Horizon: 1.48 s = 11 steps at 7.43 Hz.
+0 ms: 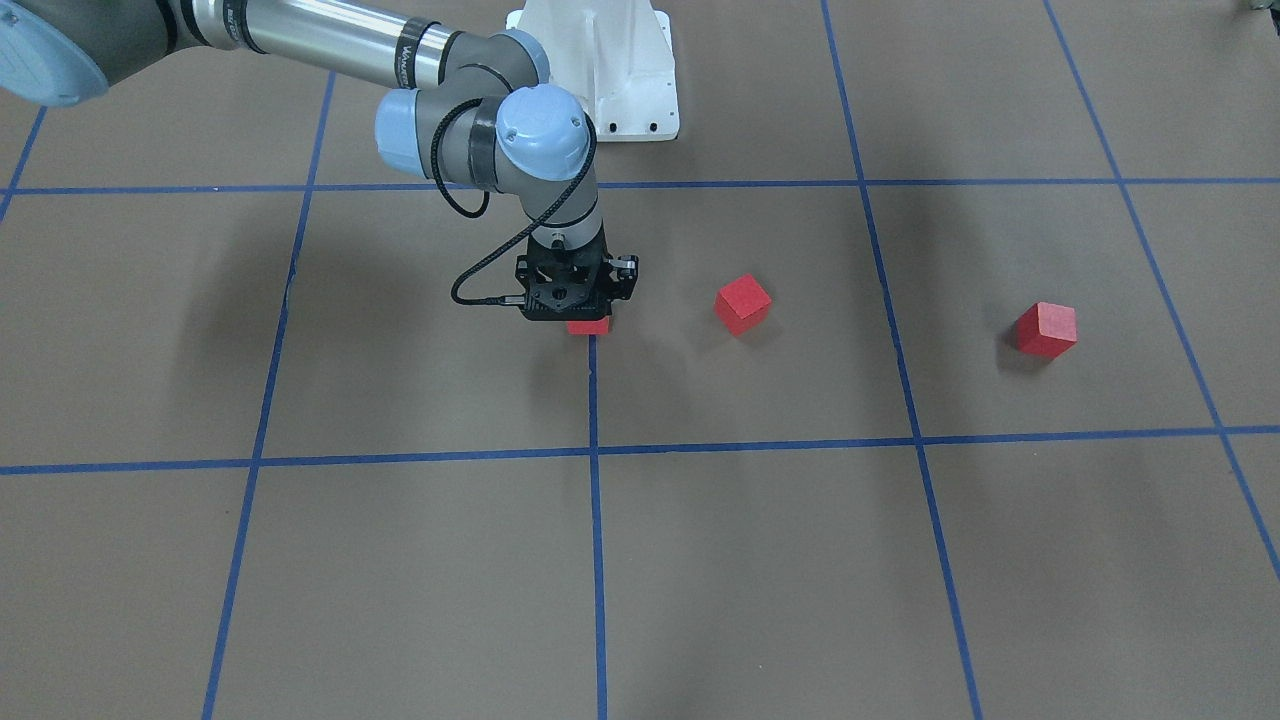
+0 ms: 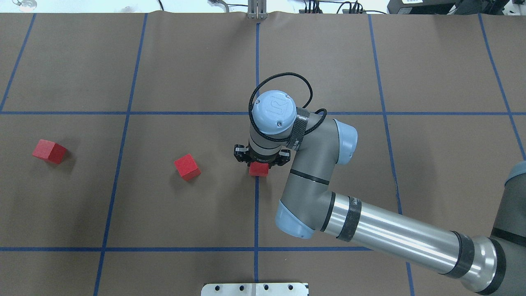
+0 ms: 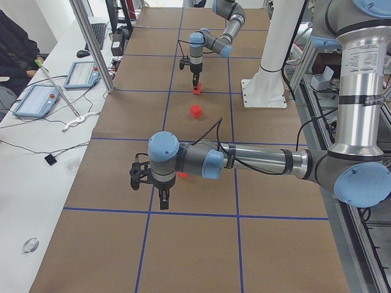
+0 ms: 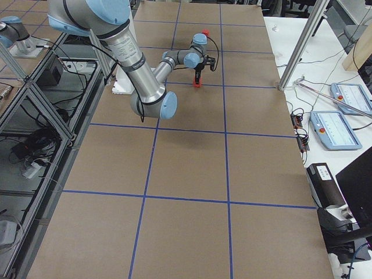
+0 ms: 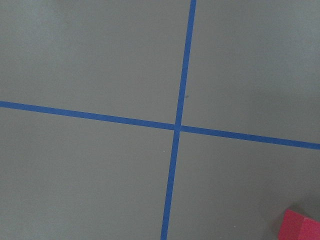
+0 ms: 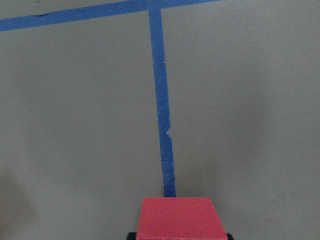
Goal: Form red blocks into L shape at center
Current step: 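Release the cube at center and lift the right gripper away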
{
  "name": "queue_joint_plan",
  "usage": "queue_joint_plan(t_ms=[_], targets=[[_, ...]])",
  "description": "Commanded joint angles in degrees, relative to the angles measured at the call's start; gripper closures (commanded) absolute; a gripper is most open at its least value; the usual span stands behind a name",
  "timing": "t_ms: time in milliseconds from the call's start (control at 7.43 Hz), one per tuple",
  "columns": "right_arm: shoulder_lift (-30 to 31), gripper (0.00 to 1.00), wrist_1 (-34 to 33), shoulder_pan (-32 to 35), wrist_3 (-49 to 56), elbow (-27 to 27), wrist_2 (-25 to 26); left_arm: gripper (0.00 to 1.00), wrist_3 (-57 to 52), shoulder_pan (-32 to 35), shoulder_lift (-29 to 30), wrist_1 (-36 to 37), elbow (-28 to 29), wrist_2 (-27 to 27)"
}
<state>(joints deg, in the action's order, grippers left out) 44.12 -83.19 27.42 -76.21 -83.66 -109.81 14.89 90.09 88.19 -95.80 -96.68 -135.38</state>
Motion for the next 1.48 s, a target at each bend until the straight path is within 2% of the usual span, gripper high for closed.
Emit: queue_joint_plan(t_ms=[0, 269, 404, 538, 673, 807, 942, 1211, 1345], targets=[[0.0, 0.01, -0.04, 0.0, 0.18, -0.45, 0.04, 0.0, 0.14, 0.0, -0.2, 0.09, -1.31, -3.29], [0.09, 0.01, -0.21, 0.09, 0.18, -1.15, -0.31, 0.0, 0.23, -0.78, -1.61, -0.09, -3.51, -3.92], [0.78, 0.01, -2.13, 1.48, 0.18, -5.16, -1.01, 0.0, 0.32, -4.1, -1.53, -0.26, -5.78, -3.92], [2.1, 0.01, -8.59, 4.63, 0.53, -12.33, -3.97, 0.0, 7.02, -7.35, -1.53, -1.92, -8.67, -3.83], [6.9, 0.01, -10.91, 8.93, 3.93, -19.54, -7.57, 0.0, 18.74, -12.08, -1.44, -5.85, -11.49, -3.57], [11.38, 0.01, -10.94, 14.28, 7.53, -23.35, -11.0, 0.0, 28.26, -18.22, -0.39, -10.15, -12.91, -2.35], [14.21, 0.01, -10.85, 18.42, 11.83, -23.48, -14.69, 0.0, 37.05, -23.68, 2.92, -10.72, -13.79, 0.01], [20.44, 0.01, -10.06, 23.89, 20.79, -23.48, -15.17, 0.0, 51.5, -34.57, 12.22, -10.11, -14.06, 6.76], [22.65, 0.01, -10.06, 25.3, 24.92, -23.3, -14.82, 0.0, 57.82, -39.94, 16.19, -7.06, -14.06, 10.19]])
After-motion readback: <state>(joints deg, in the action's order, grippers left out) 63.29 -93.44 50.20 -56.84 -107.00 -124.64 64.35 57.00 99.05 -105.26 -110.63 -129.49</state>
